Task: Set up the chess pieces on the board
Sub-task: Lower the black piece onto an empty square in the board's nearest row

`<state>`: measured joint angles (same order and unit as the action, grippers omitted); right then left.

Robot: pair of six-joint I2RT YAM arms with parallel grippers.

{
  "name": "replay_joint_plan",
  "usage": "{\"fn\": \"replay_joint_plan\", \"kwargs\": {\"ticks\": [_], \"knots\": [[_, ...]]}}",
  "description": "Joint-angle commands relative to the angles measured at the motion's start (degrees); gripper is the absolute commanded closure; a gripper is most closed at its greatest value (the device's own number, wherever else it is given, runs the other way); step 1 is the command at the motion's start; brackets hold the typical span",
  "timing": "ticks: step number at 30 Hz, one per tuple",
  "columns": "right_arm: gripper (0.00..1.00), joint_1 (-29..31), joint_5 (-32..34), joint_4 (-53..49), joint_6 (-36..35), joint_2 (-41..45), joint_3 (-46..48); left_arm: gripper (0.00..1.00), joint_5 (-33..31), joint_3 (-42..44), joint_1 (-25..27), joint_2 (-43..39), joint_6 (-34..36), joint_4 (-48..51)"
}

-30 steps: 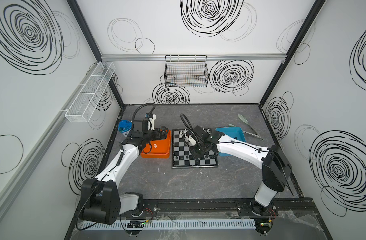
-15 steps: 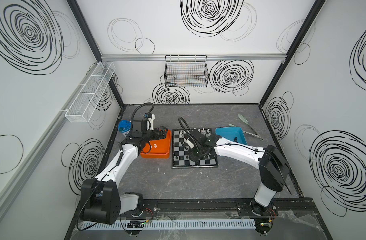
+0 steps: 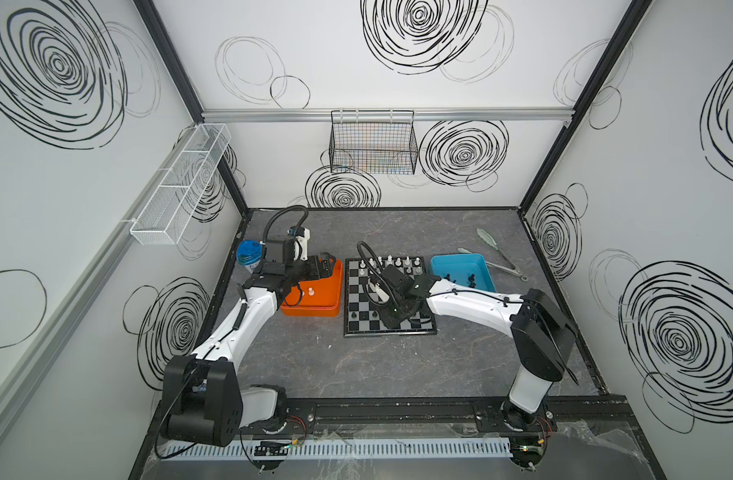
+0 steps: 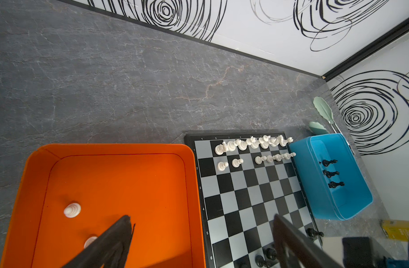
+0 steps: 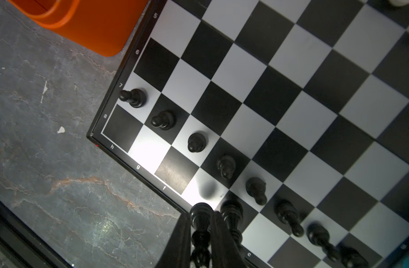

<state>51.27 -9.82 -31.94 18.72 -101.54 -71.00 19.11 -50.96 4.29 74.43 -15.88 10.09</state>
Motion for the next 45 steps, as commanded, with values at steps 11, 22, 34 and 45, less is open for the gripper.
{"fn": "replay_joint_plan", "kwargs": {"ticks": [11, 22, 34, 45], "knots": [[0.79, 0.46, 1.74, 2.07, 0.59, -2.17, 0.43, 0.03, 1.22, -0.02, -0.60, 0.78, -0.33, -2.60], [0.79, 0.39, 2.00, 2.24, 0.30, -3.24, 0.09, 0.03, 1.19, -0.02, -0.60, 0.94, -0.32, -2.56], [0.78, 0.35, 1.30, 2.74, 0.20, -3.67, -0.31, 0.03, 1.19, -0.18, -0.60, 1.24, -0.38, -2.44], [0.78, 0.24, 0.94, 2.80, 0.14, -3.93, -0.80, 0.03, 1.10, -0.19, -0.60, 1.33, -0.40, -2.35]]}}
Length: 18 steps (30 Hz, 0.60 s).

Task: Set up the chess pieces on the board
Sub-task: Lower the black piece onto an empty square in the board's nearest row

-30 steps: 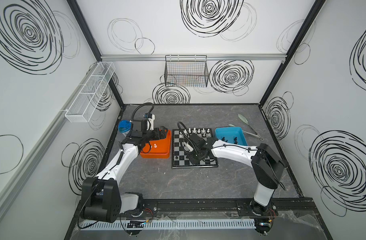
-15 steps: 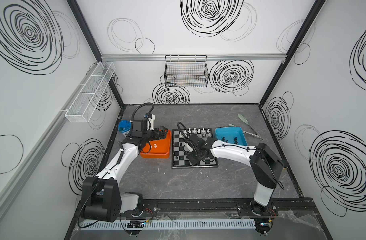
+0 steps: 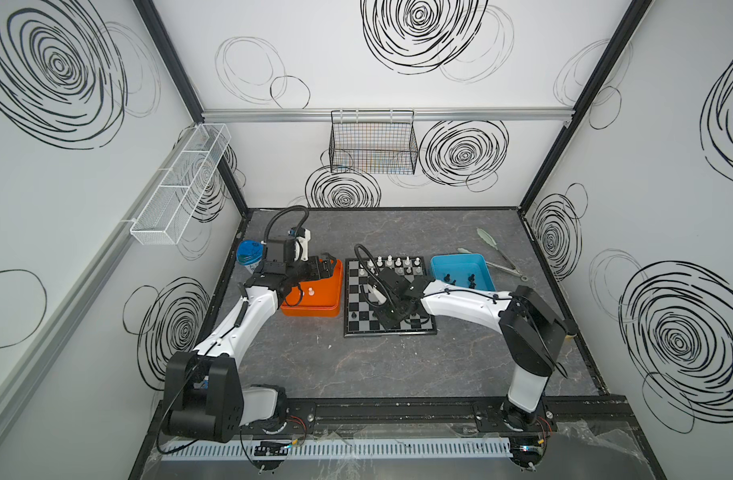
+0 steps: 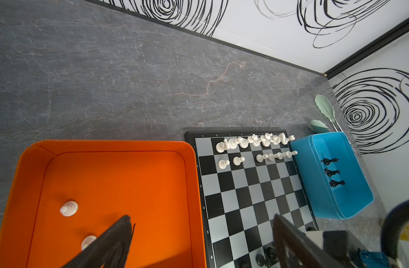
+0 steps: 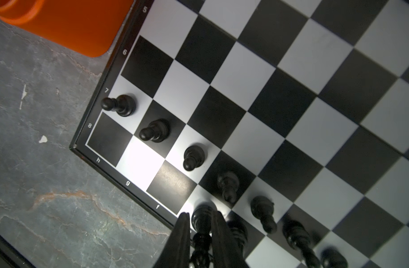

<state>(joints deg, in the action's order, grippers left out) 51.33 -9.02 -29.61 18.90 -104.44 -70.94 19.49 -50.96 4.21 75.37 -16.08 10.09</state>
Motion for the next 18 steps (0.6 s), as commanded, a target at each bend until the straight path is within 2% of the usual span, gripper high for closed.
{"fn": "replay_joint_plan", "kwargs": {"ticks": [1, 18], "knots": [[0.78, 0.18, 0.06, 0.49, -0.01, -1.03, -0.87, 0.03, 0.73, -0.19, -0.51, 0.39, -0.26, -2.36], [0.78, 0.28, -0.03, 0.39, -0.31, -1.15, -1.21, 0.03, 0.82, -0.28, -0.52, 0.39, -0.25, -2.35]]}}
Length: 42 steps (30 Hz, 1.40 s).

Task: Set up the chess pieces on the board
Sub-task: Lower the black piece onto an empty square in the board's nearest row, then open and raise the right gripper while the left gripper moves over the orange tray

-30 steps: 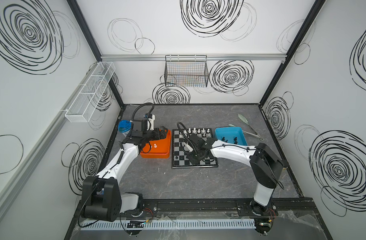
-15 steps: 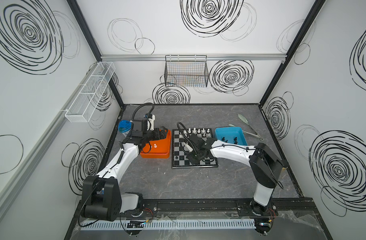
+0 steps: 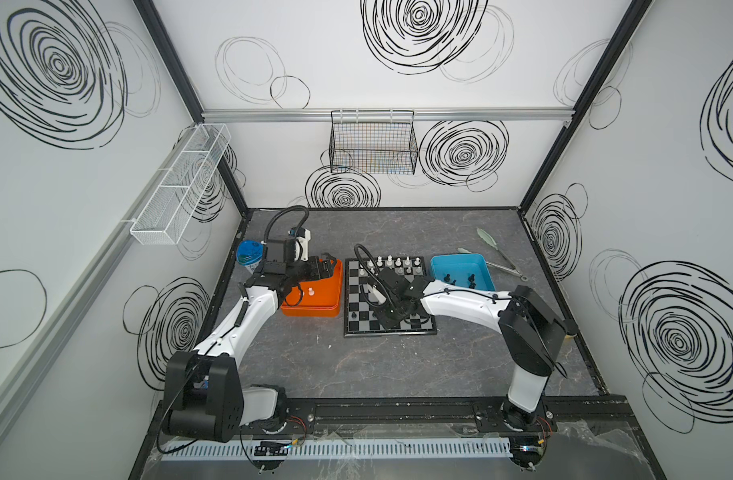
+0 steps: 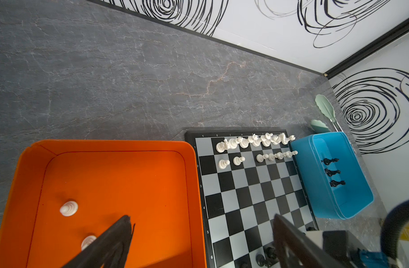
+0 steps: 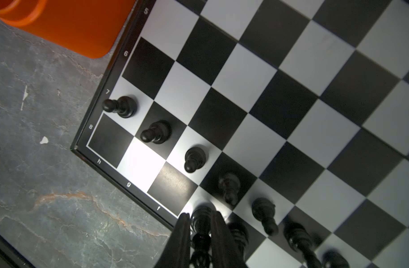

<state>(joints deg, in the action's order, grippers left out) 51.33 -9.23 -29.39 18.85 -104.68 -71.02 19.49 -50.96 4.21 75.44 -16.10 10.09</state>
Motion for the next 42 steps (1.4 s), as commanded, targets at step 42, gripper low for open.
{"fn": "replay_joint_plan", "kwargs": {"ticks": [42], "knots": [[0.49, -11.25, 3.19, -3.79, -2.95, 5.93, -13.11, 0.03, -7.19, -2.39, -1.00, 0.59, -2.35, 1.93]]}}
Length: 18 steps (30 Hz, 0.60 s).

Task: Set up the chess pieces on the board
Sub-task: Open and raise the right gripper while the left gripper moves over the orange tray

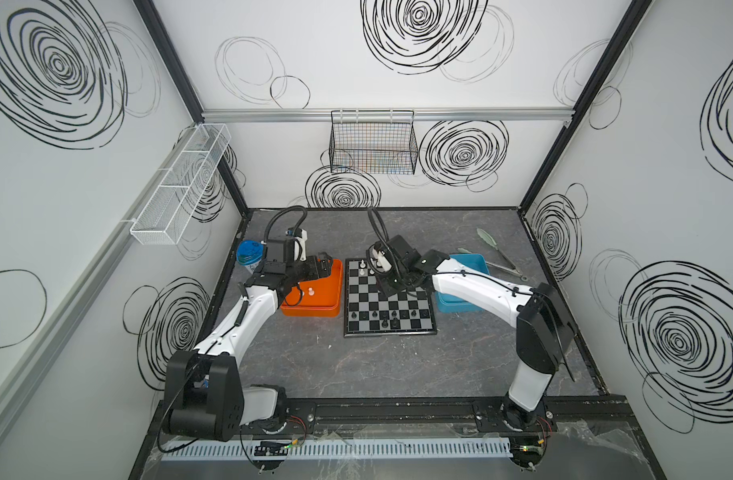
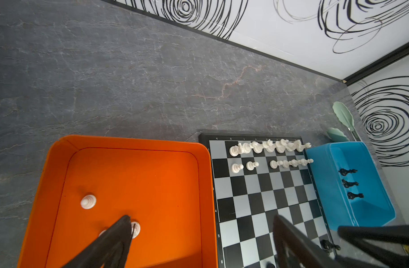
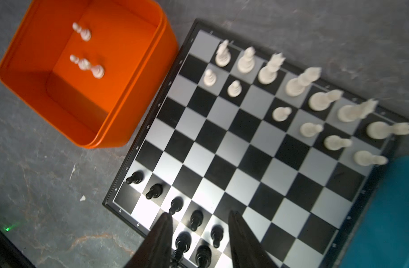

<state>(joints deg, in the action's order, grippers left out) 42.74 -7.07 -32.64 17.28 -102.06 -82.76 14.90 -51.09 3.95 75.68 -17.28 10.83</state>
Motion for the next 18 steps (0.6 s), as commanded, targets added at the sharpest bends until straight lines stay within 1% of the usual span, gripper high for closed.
{"fn": "replay_joint_plan", "kwargs": {"ticks": [1, 7, 11, 14, 15, 18], "knots": [[0.47, -3.87, 0.93, -0.49, -1.70, 3.89, -1.23, 0.03, -3.23, -2.83, -0.86, 0.40, -1.41, 1.94], [0.31, -12.37, -0.69, -0.61, -3.66, 7.47, 0.49, 0.03, -8.39, -7.70, -2.09, 1.32, -4.87, 11.31], [0.17, -18.05, -2.84, 0.37, -4.52, 9.57, 2.85, 0.03, -11.91, -9.75, -3.00, 1.56, -6.16, 16.36], [0.08, -21.22, -3.01, 0.93, -4.98, 11.10, 4.29, 0.03, -12.31, -10.34, -3.99, 2.79, -6.54, 18.87], [0.01, -22.28, -3.19, 1.20, -5.10, 11.55, 4.89, 0.03, -12.17, -10.18, -4.16, 3.13, -6.54, 19.25], [0.00, -24.75, -4.11, 2.15, -5.40, 12.36, 6.82, 0.01, -12.83, -9.74, -4.16, 4.17, -6.58, 20.10]]}}
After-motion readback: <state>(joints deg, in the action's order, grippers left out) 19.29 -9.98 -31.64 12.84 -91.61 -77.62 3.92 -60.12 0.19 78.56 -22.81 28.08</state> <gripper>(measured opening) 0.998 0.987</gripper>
